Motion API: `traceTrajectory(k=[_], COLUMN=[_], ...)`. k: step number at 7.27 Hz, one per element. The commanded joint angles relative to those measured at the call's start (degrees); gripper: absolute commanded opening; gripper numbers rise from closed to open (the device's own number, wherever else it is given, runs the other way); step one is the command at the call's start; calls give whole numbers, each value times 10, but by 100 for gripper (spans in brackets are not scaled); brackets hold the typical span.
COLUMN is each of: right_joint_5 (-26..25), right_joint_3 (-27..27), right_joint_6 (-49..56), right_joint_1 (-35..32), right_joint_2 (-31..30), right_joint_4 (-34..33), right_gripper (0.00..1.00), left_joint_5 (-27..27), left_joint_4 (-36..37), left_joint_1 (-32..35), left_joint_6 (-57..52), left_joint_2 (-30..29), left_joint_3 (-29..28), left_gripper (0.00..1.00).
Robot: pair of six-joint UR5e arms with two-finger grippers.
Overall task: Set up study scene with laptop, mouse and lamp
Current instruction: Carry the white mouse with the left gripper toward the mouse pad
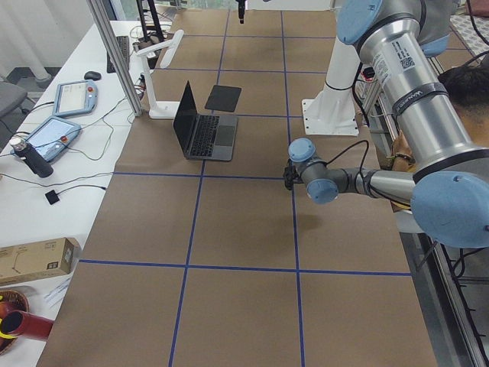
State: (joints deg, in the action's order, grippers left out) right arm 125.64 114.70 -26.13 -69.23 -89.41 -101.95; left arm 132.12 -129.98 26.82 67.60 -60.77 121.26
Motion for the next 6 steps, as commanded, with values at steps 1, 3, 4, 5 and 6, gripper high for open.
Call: traceTrajectory(k=[1, 3, 4, 5, 6], right_joint_5=[0, 0, 3, 19, 28], right_joint_3=[-2, -5, -12, -31, -53], right_joint_6=[35, 125, 169, 213, 262], right_joint_1=[-20, -57, -79, -101, -127], right_joint_2=[-8, -40, -54, -61, -64], right_joint_4=[-2, -3, -2, -2, -2], right_gripper=[100, 100, 100, 100, 100], left_joint_5=[0, -5, -8, -11, -21], left_joint_4=[205, 400, 504, 559, 568], left_joint_1=[29, 46, 52, 56, 59], left_joint_6=[-1, -6, -7, -7, -7], left_joint_2=[-157, -342, -456, -552, -614], left_joint_3=[41, 34, 11, -32, -78], left_gripper=[48, 48, 48, 47, 47])
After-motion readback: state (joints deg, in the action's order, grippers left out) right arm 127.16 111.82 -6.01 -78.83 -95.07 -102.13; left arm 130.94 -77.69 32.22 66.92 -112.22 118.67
